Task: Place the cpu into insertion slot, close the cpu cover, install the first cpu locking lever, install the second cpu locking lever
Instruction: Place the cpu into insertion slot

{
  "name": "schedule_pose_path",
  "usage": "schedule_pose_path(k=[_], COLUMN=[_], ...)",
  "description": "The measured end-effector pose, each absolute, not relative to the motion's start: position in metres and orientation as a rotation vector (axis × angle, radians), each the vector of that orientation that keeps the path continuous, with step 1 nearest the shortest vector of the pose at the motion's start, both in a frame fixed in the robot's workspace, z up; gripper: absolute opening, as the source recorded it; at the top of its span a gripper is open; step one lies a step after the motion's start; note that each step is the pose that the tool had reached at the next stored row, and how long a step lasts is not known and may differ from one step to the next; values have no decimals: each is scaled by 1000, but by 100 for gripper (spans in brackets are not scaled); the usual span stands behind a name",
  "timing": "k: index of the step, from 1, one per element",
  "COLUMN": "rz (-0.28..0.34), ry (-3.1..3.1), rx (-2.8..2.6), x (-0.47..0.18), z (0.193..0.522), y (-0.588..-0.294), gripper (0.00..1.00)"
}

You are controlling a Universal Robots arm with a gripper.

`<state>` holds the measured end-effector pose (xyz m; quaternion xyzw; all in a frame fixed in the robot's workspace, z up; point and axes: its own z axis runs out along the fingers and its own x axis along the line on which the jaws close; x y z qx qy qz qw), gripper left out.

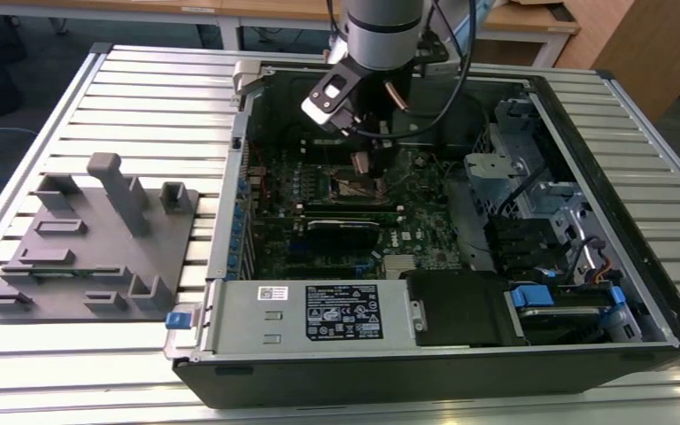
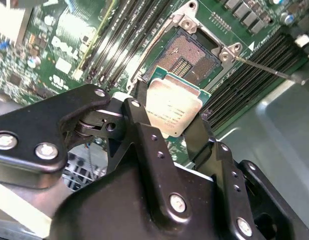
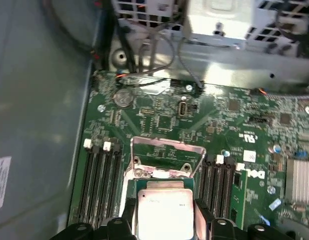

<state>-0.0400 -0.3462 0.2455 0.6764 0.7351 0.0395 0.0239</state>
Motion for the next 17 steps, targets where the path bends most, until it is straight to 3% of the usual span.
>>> schedule_pose_path(k=[17], rz=[113], ry=[2216], rx=[2160], x=[-40], z=[245], y=[-346], gripper=[54])
